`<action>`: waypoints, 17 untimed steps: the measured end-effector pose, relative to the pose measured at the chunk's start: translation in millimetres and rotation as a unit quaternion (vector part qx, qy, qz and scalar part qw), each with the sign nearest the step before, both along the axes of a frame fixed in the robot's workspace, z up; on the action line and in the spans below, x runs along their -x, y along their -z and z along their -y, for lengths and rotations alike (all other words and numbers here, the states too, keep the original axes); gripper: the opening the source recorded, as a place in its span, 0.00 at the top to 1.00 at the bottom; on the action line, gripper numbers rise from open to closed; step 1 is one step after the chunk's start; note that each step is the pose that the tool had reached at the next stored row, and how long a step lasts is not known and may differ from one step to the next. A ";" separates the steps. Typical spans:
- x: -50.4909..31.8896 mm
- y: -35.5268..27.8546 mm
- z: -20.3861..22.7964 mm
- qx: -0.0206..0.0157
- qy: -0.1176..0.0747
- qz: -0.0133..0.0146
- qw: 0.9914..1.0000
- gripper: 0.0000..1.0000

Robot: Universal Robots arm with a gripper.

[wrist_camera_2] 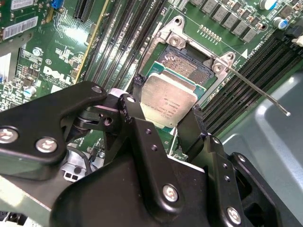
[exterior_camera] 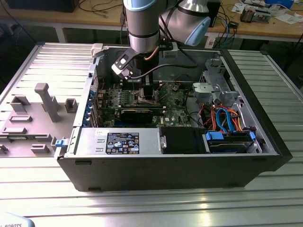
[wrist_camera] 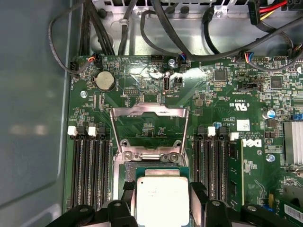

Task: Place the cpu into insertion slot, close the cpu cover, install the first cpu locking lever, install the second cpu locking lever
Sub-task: 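Place the cpu into insertion slot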

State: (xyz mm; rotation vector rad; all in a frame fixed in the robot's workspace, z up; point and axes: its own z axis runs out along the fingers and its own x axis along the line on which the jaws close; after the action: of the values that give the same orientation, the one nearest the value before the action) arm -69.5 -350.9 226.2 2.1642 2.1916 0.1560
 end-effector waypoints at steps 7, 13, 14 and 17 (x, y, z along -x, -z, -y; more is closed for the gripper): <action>3.4 4.8 -0.1 -0.001 0.000 0.000 1.000 0.45; 3.4 5.3 -0.1 -0.001 0.000 0.000 1.000 0.45; 3.4 5.3 -0.1 -0.001 0.000 0.000 1.000 0.45; 3.4 5.3 -0.1 -0.001 0.000 0.000 1.000 0.45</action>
State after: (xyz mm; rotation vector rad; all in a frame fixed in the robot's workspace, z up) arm -72.9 -350.7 220.9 2.1649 2.1919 0.1575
